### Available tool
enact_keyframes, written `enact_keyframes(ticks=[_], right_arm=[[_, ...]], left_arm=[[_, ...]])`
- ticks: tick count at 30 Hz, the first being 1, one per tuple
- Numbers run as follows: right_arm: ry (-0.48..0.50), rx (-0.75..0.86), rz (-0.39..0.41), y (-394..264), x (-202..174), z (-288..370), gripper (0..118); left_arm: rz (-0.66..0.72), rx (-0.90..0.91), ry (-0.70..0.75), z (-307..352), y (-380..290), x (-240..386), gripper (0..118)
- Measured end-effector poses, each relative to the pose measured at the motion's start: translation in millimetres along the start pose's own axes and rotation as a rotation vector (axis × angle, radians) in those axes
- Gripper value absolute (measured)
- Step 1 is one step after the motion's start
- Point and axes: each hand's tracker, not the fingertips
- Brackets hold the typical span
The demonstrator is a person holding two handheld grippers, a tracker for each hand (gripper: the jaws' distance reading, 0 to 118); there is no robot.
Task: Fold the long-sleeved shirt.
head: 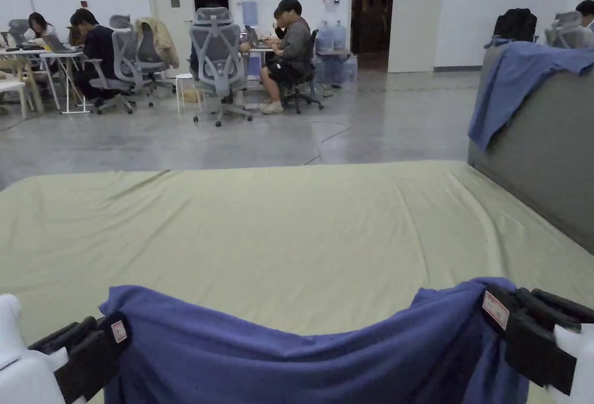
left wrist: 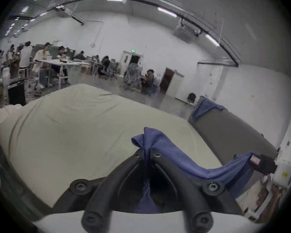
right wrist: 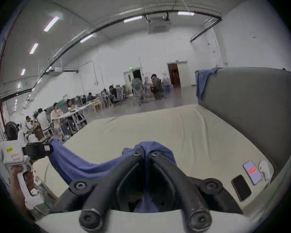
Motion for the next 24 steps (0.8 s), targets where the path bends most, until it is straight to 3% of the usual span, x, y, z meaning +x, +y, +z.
enact_keyframes(ticks=[4, 9, 14, 19, 24], right_arm=[[0.017, 0.04, -0.024, 22, -6, -6, 0], [0.022, 0.104, 0.03, 84, -23, -27, 0], [0.017, 0.162, 0.128, 192, -45, -70, 0], [-0.072, 0.161, 0.252, 310, -64, -120, 0], [-0.142, 0.128, 0.244, 395, -71, -161, 0]], left_arm=[[0.132, -0.013, -0.097, -2, 14, -2, 1], [0.096, 0.108, -0.124, -17, 76, 15, 1], [0.029, 0.2, -0.175, -52, 177, 39, 1], [0.009, 0.277, -0.138, -93, 275, 46, 1], [0.012, 0.304, -0.066, -134, 342, 48, 1]])
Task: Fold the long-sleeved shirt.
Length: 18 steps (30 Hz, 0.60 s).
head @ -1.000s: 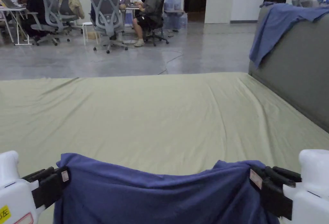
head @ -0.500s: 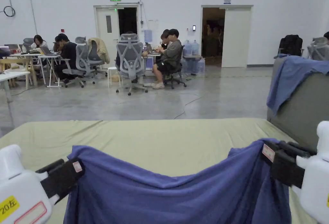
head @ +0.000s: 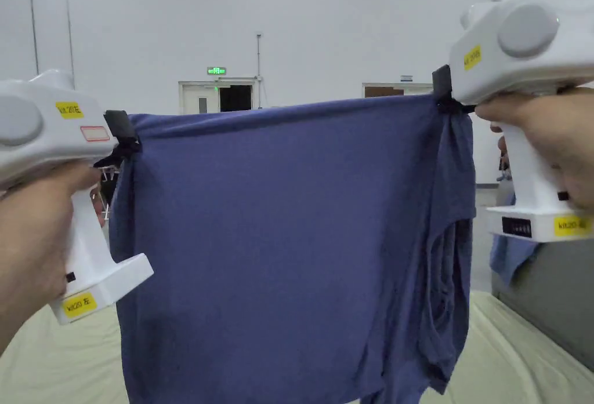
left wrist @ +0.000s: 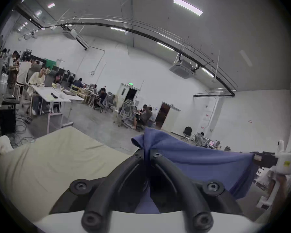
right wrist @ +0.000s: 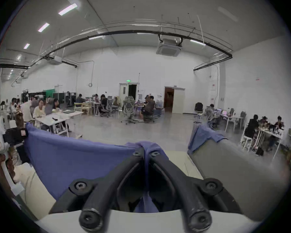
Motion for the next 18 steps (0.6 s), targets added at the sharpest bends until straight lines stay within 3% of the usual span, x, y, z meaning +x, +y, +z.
enact_keyframes(ticks=[4, 10, 18], right_arm=[[-0.023, -0.033, 0.011, 24, 0, -44, 0], [-0.08, -0.086, 0.014, 1, 1, -95, 0], [-0.078, -0.318, 0.11, -154, -8, -188, 0]], left_arm=[[-0.085, -0.003, 0.038, -39, 7, 9, 1], [-0.131, -0.043, 0.066, -92, -14, 14, 1], [-0.225, -0.254, 0.118, -163, -146, -31, 1]])
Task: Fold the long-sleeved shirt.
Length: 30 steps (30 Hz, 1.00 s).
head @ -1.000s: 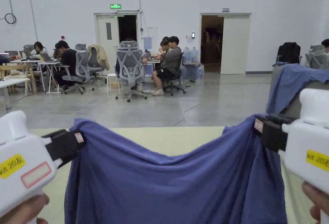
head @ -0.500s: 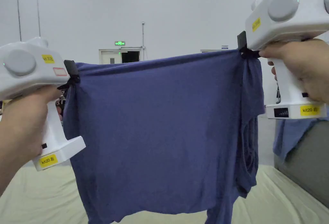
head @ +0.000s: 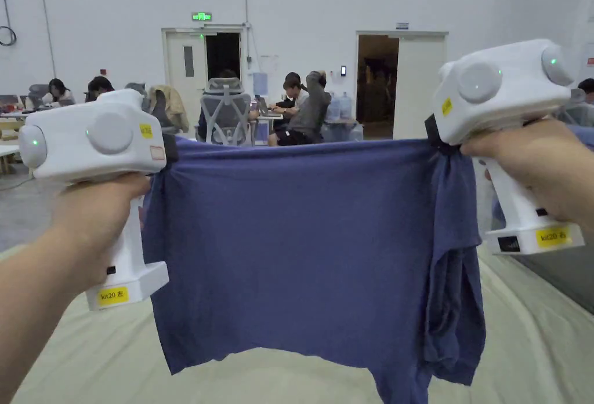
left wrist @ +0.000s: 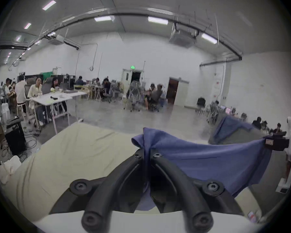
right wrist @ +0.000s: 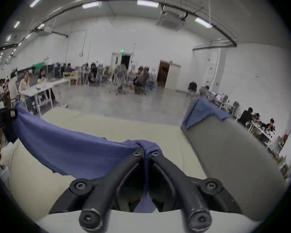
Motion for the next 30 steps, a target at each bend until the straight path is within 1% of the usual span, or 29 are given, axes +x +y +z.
enact_keyframes(ticks=[3, 5, 6, 8, 10, 12, 14, 17, 19, 20, 23, 25, 28, 29, 30], right_arm=[[0.043, -0.146, 0.027, -80, -20, -60, 0], [0.06, -0.251, 0.025, -134, -31, -93, 0], [0.076, -0.293, 0.018, -157, -34, -103, 0], [0.091, -0.366, 0.008, -201, -40, -119, 0], [0.102, -0.392, 0.007, -227, -37, -125, 0], [0.134, -0.384, -0.012, -243, -33, -113, 0], [0.153, -0.38, -0.025, -255, -28, -85, 0], [0.173, -0.322, -0.011, -275, -25, -26, 0], [0.198, -0.293, 0.016, -291, -26, 17, 0], [0.19, -0.282, 0.045, -301, -28, 39, 0], [0.196, -0.286, 0.118, -339, -35, 100, 0], [0.226, -0.314, 0.141, -368, -41, 129, 0], [0.221, -0.393, 0.191, -412, -52, 157, 0], [0.213, -0.428, 0.197, -427, -55, 162, 0], [0.226, -0.465, 0.193, -441, -58, 166, 0]], left_arm=[[-0.022, -0.145, 0.021, -44, -81, -11, 1], [-0.012, -0.252, 0.031, -64, -135, -21, 1], [0.003, -0.276, 0.028, -70, -158, -25, 1], [-0.009, -0.344, 0.041, -75, -202, -33, 1], [-0.016, -0.372, 0.03, -70, -225, -42, 1], [-0.005, -0.373, 0.019, -56, -237, -49, 1], [0.009, -0.369, 0.004, -28, -243, -53, 1], [-0.037, -0.359, -0.013, 28, -254, -52, 1], [-0.088, -0.357, -0.009, 68, -262, -52, 1], [-0.092, -0.34, -0.01, 91, -268, -53, 1], [-0.077, -0.37, -0.02, 149, -287, -59, 1], [-0.051, -0.396, -0.025, 181, -303, -63, 1], [-0.099, -0.448, -0.007, 221, -333, -67, 1], [-0.11, -0.474, -0.014, 231, -344, -69, 1], [-0.124, -0.508, -0.02, 238, -356, -71, 1]])
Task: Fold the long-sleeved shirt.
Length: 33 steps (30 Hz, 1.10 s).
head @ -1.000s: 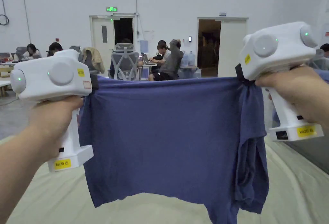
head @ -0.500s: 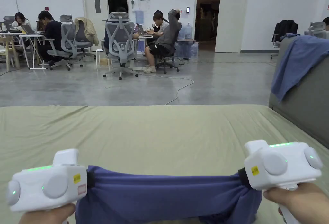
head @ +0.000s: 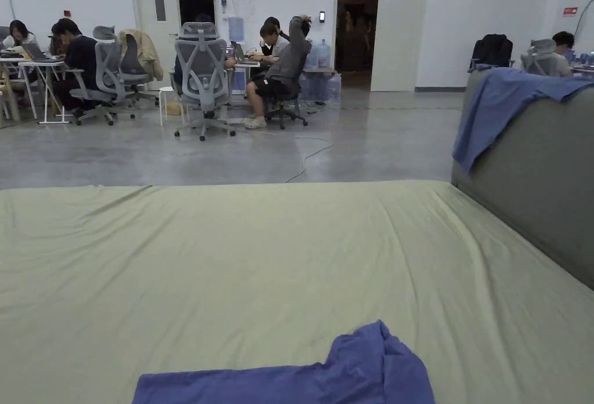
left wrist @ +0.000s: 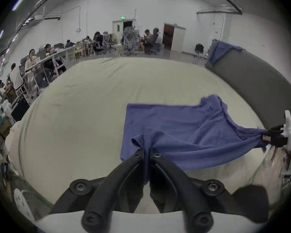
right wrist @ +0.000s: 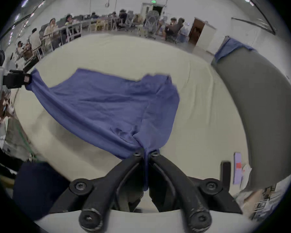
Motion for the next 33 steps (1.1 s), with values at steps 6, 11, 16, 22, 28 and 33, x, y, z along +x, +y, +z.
enact_keyframes(ticks=[6, 11, 16, 22, 28, 33], right_arm=[[0.081, -0.205, -0.001, -49, -21, -30, 0], [0.102, -0.319, -0.046, -54, -22, -66, 0], [0.12, -0.378, -0.069, -51, -18, -78, 15], [0.005, -0.138, -0.071, -48, 2, -14, 109], [0.076, 0.084, -0.281, -52, 14, 63, 109], [0.106, 0.087, -0.337, -69, 3, 68, 0]], left_arm=[[0.016, -0.152, 0.03, -4, -63, -9, 1], [0.041, -0.282, 0.049, -32, -93, -14, 1], [0.03, -0.306, 0.068, -55, -109, -7, 3], [0.223, -0.188, -0.011, -2, -76, -17, 118], [0.148, -0.076, -0.036, 75, -61, 4, 104], [0.127, -0.073, -0.035, 90, -74, 24, 0]])
